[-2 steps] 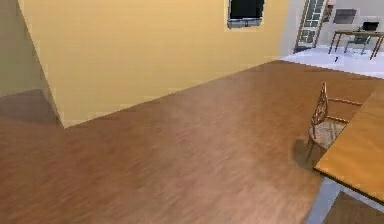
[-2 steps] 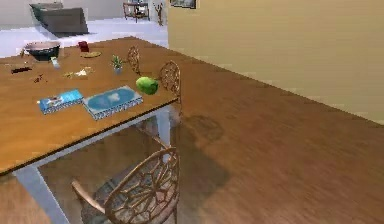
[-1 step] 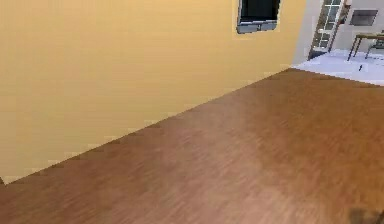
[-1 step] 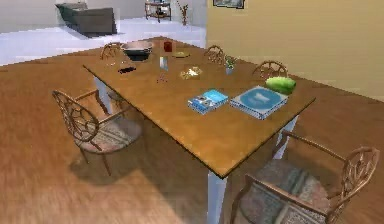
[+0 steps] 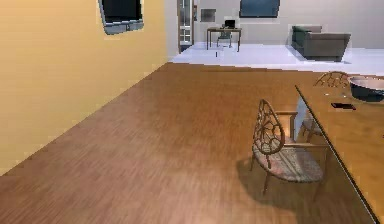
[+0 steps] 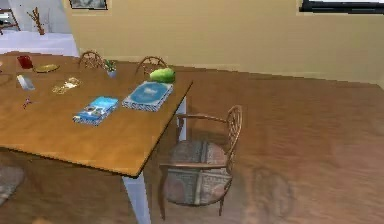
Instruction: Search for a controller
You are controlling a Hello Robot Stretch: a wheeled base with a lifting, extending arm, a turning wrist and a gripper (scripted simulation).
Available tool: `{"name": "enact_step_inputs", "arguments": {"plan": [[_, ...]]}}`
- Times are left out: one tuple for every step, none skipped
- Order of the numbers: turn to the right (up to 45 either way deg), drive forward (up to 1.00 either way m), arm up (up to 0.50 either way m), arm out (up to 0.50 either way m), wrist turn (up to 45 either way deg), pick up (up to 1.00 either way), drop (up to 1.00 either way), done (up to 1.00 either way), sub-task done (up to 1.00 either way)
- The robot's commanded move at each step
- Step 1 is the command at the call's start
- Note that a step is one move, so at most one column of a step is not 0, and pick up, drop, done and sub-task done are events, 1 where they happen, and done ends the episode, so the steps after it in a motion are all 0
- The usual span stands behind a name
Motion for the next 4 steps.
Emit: {"name": "enact_step_inputs", "arguments": {"plan": [[0.0,1.0,0.0,0.0,0.0,0.0,0.0,0.0,0.0],[12.0,0.0,0.0,0.0,0.0,0.0,0.0,0.0,0.0],[0.0,0.1,0.0,0.0,0.0,0.0,0.0,0.0,0.0],[-6.0,0.0,0.0,0.0,0.0,0.0,0.0,0.0,0.0]]}}
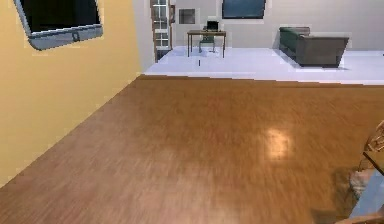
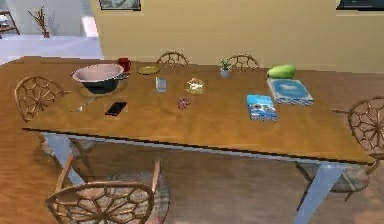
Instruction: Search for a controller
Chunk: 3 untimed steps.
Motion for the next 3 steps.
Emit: {"name": "enact_step_inputs", "arguments": {"plan": [[0.0,1.0,0.0,0.0,0.0,0.0,0.0,0.0,0.0],[0.0,1.0,0.0,0.0,0.0,0.0,0.0,0.0,0.0],[-3.0,0.0,0.0,0.0,0.0,0.0,0.0,0.0,0.0]]}}
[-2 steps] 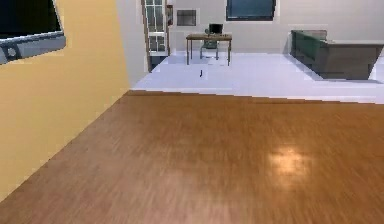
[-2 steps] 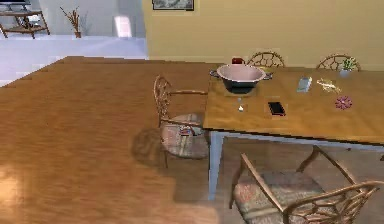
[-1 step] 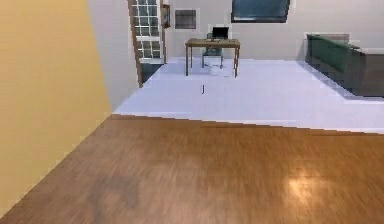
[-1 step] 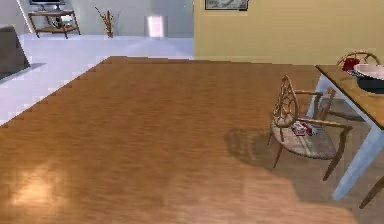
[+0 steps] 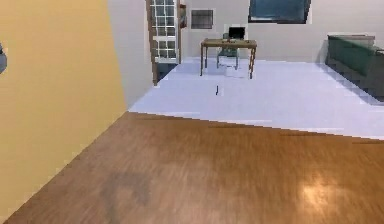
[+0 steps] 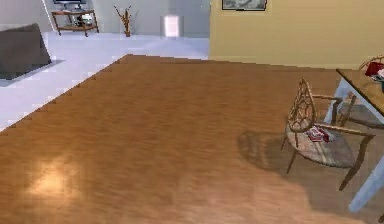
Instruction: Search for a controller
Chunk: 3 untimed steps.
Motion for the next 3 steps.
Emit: {"name": "enact_step_inputs", "arguments": {"plan": [[0.0,1.0,0.0,0.0,0.0,0.0,0.0,0.0,0.0],[0.0,1.0,0.0,0.0,0.0,0.0,0.0,0.0,0.0],[0.0,1.0,0.0,0.0,0.0,0.0,0.0,0.0,0.0]]}}
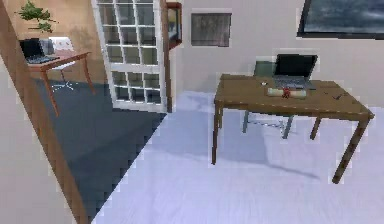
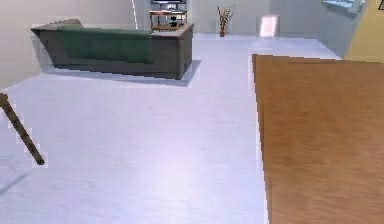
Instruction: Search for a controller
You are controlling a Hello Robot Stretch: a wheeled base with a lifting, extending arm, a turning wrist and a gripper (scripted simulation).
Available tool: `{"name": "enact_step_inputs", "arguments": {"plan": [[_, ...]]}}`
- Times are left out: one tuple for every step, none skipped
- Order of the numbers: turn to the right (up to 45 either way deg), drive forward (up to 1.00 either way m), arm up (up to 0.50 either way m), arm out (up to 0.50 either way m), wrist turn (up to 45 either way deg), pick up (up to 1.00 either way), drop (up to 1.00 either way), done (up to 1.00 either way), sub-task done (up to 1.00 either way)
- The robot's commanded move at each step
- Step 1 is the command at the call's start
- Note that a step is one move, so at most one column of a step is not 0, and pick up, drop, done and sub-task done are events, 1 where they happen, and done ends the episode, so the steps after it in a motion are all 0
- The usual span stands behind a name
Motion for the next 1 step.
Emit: {"name": "enact_step_inputs", "arguments": {"plan": [[3.0,0.0,0.0,0.0,0.0,0.0,0.0,0.0,0.0]]}}
